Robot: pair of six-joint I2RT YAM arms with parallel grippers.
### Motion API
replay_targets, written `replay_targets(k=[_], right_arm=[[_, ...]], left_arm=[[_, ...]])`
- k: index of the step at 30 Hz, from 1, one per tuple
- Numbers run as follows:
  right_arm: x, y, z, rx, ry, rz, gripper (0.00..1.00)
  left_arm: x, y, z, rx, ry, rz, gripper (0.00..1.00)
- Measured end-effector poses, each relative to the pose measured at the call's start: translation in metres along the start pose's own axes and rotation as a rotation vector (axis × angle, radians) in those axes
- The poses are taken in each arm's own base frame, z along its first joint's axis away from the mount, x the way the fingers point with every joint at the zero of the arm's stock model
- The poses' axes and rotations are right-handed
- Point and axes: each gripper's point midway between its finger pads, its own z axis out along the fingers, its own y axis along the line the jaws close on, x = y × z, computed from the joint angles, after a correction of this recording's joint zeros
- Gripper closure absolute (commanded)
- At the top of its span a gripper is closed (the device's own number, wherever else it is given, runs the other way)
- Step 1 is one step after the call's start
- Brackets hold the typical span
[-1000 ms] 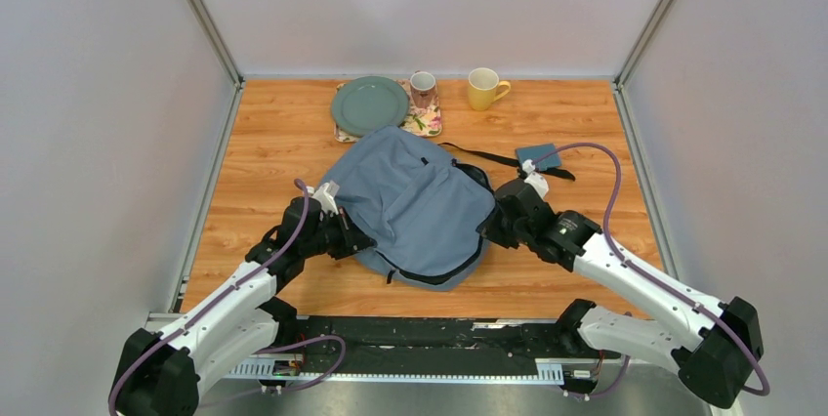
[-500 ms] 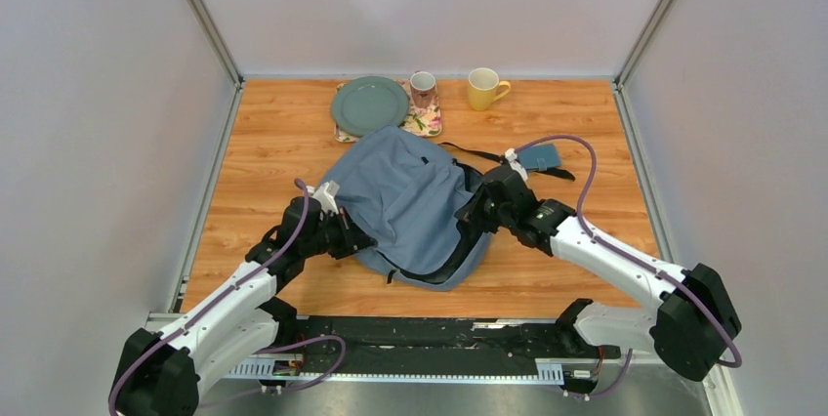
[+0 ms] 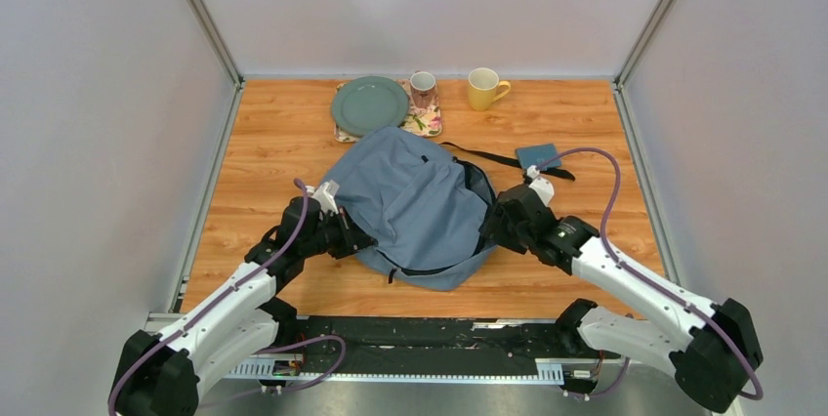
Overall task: Pack the student bag
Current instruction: Adjust the student bag at the center of the board.
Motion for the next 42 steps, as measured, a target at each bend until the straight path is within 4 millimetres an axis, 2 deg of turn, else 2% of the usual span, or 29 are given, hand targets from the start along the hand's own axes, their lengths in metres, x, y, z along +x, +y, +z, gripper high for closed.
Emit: replay_targets(k=[1,4,8,11,15,20,24,27,28,30,31,36,42], right_arm=[[-0.003,-0.004,-0.005,0.009,-0.016,-0.010,0.33],[-0.019,-0.011,-0.027,0.024,-0.087,-0.030,0.29],[-0.040,-0.019,-0.054,0.024,-0.187,-0.025,0.27],[-0.045,-0.021,-0.061,0.020,-0.208,-0.018,0.25],[-0.037,-0.019,-0.047,0.050,-0.153,-0.033,0.22],[-0.024,-0.009,-0.010,0.077,-0.053,-0.041,0.20],[-0.032,-0.001,0.009,0.093,-0.025,-0.019,0.20],[-0.040,0.003,0.020,0.090,-0.027,-0.012,0.41],[-0.041,0.004,0.024,0.089,-0.023,-0.013,0.57],[-0.041,0.001,0.031,0.095,-0.007,-0.020,0.80],[-0.040,-0.001,0.033,0.099,0.002,-0.030,1.00],[-0.046,-0.008,0.027,0.077,-0.001,-0.035,1.00],[-0.063,-0.015,0.000,-0.050,-0.066,0.016,1.00]], left_arm=[[0.000,0.000,0.000,0.001,-0.001,0.001,0.96],[0.001,0.000,-0.002,-0.003,-0.001,0.003,0.94],[0.001,0.001,-0.003,-0.005,0.000,0.004,0.90],[0.001,0.000,-0.004,-0.003,-0.002,0.007,0.84],[0.001,-0.001,-0.005,0.002,-0.006,0.010,0.80],[0.000,-0.002,-0.006,0.006,-0.009,0.013,0.78],[0.000,-0.002,-0.006,0.007,-0.010,0.012,0.77],[0.000,-0.002,-0.006,0.008,-0.011,0.013,0.78],[0.000,-0.002,-0.006,0.008,-0.011,0.013,0.78],[0.000,-0.002,-0.006,0.008,-0.011,0.013,0.78],[0.000,-0.002,-0.006,0.008,-0.010,0.014,0.78],[0.001,-0.003,-0.006,0.010,-0.009,0.017,0.79],[0.001,-0.007,-0.007,0.027,-0.006,0.024,0.82]])
